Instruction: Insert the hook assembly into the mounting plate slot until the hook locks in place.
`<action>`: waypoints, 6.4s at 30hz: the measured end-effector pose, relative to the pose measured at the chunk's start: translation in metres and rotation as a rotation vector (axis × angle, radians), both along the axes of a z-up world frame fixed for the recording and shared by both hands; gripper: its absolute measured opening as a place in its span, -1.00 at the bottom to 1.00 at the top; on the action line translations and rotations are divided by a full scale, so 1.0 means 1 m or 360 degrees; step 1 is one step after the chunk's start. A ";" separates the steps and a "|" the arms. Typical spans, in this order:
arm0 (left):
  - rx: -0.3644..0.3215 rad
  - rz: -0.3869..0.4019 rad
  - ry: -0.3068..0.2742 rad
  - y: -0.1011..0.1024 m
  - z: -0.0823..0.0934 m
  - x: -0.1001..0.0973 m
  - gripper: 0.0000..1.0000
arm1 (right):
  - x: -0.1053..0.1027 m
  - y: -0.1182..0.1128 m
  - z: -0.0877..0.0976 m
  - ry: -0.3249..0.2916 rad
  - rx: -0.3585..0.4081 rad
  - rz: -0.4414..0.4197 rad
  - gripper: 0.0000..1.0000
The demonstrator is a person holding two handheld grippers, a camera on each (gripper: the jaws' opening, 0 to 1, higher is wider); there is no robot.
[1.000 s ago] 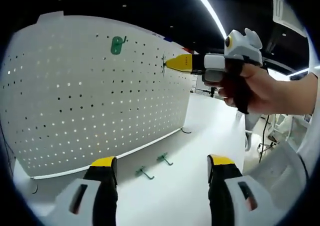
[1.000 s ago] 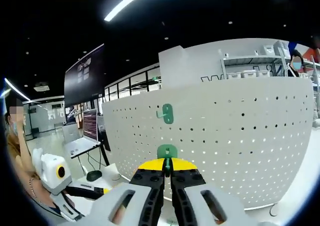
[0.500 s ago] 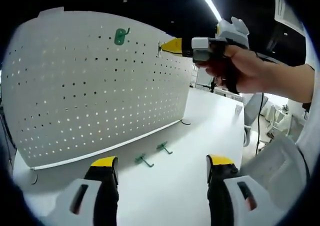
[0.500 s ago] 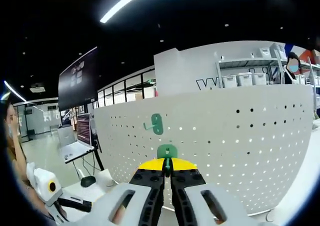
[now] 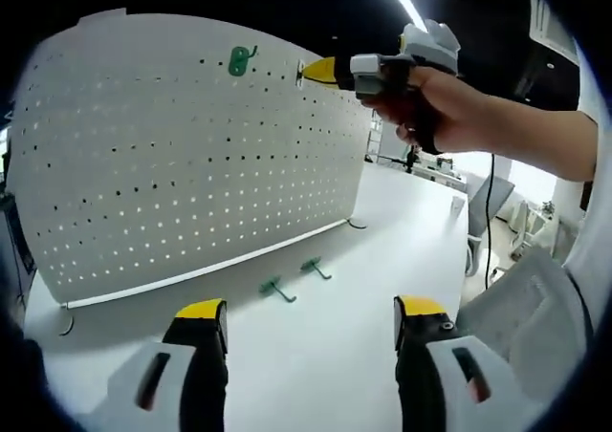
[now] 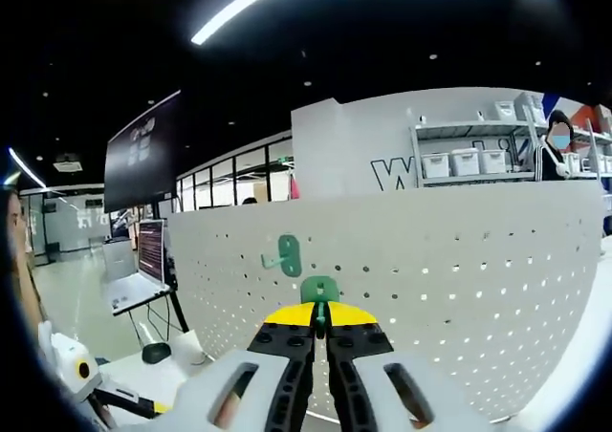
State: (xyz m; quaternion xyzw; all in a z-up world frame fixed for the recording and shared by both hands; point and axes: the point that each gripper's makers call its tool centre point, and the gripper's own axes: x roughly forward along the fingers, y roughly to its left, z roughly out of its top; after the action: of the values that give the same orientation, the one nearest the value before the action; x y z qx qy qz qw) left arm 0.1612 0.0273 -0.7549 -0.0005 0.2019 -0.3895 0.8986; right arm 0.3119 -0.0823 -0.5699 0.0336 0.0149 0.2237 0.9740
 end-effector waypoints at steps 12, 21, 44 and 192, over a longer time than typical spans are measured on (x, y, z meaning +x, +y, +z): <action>0.0007 0.0010 0.0023 0.008 -0.008 -0.010 0.44 | 0.018 -0.004 0.011 -0.0043 -0.0004 -0.0057 -0.99; 0.0001 0.0013 0.0023 0.009 -0.007 -0.010 0.42 | 0.029 0.000 0.019 -0.0092 -0.0048 -0.0075 -0.99; 0.0019 0.0023 0.0038 0.014 -0.011 -0.009 0.41 | 0.047 0.009 0.023 -0.0145 -0.0096 -0.0084 -0.99; 0.0044 0.0049 0.0049 0.018 -0.014 -0.008 0.47 | -0.091 -0.033 -0.101 0.0019 -0.0180 0.0284 0.23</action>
State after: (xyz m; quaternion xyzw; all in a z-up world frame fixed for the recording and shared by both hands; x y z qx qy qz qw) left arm 0.1528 0.0454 -0.7688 0.0027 0.2210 -0.3726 0.9013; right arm 0.2205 -0.1153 -0.6713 -0.0214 0.0362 0.3082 0.9504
